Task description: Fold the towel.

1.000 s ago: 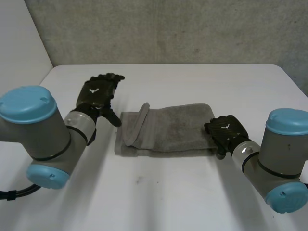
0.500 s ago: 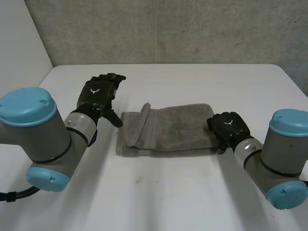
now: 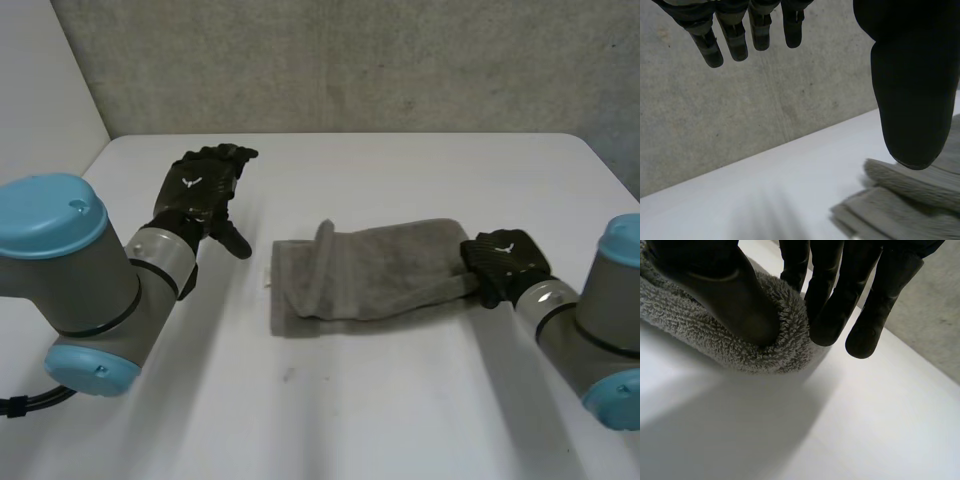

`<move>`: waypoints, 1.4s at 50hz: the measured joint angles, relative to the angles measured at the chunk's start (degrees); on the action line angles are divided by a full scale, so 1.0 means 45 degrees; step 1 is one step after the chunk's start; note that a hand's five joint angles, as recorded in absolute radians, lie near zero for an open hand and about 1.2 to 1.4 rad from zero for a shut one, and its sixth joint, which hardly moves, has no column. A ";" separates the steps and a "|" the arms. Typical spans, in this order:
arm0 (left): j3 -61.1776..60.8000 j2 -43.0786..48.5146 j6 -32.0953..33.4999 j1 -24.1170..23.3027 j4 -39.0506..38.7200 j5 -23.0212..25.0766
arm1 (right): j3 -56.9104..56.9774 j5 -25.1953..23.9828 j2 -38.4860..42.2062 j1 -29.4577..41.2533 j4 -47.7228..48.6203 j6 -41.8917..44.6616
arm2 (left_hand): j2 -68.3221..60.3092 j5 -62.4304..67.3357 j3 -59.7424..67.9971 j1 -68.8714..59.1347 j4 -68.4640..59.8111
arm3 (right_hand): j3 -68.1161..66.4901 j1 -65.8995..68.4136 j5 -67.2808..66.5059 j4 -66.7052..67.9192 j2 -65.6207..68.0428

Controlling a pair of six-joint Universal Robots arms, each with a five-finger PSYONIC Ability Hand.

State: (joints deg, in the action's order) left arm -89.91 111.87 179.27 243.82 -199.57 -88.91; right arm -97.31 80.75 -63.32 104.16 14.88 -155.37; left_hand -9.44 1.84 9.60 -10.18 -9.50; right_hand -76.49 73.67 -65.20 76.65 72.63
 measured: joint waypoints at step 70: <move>0.1958 0.2365 -0.0467 -0.2268 0.0980 -0.1247 | 0.3963 -0.0154 0.0781 0.3078 -0.1579 -0.3054 | 0.0000 0.0000 0.0000 -0.0013 0.0001 | 1.3928 -1.3411 1.3714 -1.3771 -1.3062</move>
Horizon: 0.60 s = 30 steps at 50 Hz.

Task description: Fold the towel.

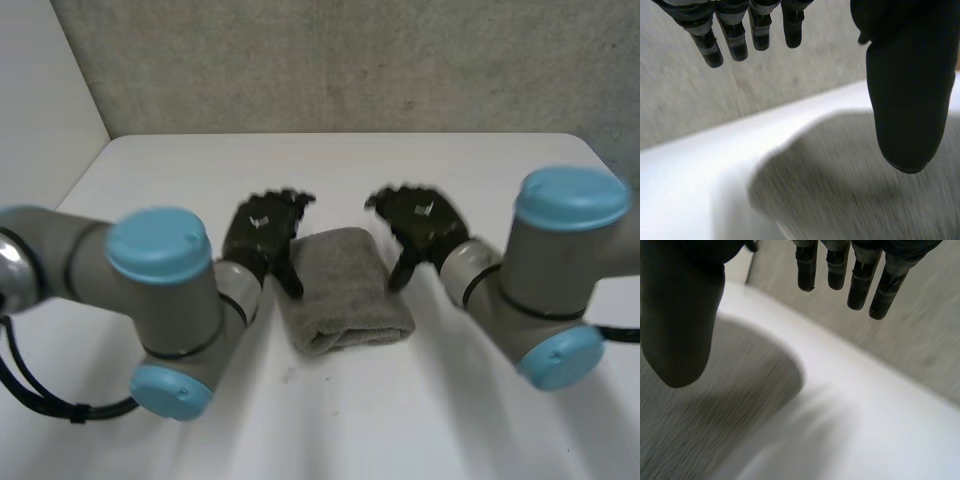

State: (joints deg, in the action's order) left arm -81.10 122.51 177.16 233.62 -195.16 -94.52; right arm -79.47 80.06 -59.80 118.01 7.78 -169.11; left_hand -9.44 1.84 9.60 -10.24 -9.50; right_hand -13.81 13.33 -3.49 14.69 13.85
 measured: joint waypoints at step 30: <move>0.3721 -0.5411 -0.0165 0.2071 0.8394 -0.0929 | 0.1871 0.3062 -0.5251 -0.1620 -0.3867 0.0014 | 0.0005 0.0000 -0.0041 0.0000 -0.0001 | 0.0000 -0.0010 0.0000 0.0000 -0.0001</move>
State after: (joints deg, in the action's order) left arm -64.36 98.16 176.42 242.94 -157.39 -98.70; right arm -71.05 93.84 -83.43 110.72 -9.62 -169.05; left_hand -9.42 1.84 9.42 -10.24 -9.50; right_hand -13.81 13.28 -3.49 14.69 13.84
